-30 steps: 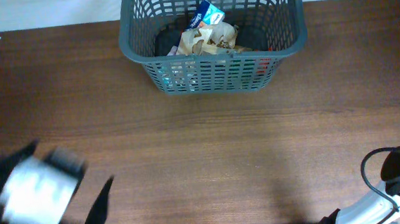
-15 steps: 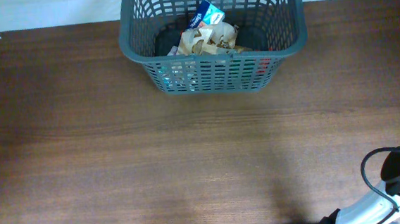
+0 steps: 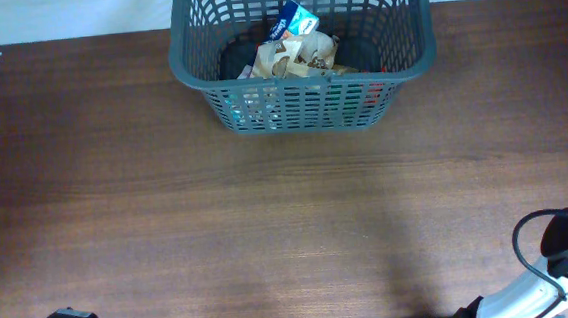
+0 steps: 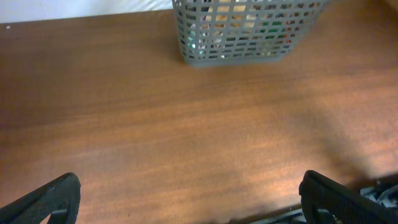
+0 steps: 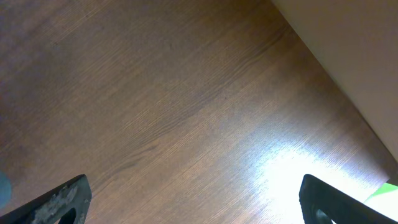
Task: Pack container
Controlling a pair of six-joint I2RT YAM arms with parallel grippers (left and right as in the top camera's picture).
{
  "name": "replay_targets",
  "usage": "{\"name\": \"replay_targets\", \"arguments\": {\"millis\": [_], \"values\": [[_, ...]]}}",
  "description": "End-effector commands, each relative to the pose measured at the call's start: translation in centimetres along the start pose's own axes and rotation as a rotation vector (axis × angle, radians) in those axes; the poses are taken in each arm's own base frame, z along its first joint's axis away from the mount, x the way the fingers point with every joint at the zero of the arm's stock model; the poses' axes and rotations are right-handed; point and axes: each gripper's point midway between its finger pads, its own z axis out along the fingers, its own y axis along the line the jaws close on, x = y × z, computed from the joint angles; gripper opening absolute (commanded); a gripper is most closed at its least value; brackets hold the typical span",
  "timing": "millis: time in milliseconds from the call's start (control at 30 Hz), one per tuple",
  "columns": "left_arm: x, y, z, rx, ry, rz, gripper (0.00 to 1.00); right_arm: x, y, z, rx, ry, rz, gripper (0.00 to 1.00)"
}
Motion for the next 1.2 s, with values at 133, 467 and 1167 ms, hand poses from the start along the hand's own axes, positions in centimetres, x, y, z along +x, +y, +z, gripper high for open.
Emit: {"name": "replay_targets", "arguments": {"millis": [133,467,1167], "values": [[-1.3,-0.4,4.1,0.014,-0.007,0.159,0.99,0.1,0.1,0.3,-0.005,0.01,0.01,0.99],[-1.5,-1.7,14.9,0.083,-0.043,0.162,0.99,0.1,0.1,0.3,-0.005,0.01,0.01,0.99],[1.6,3.7,20.3,-0.096,-0.501,0.098,0.99,0.1,0.1,0.3,-0.005,0.01,0.01,0.99]]}}
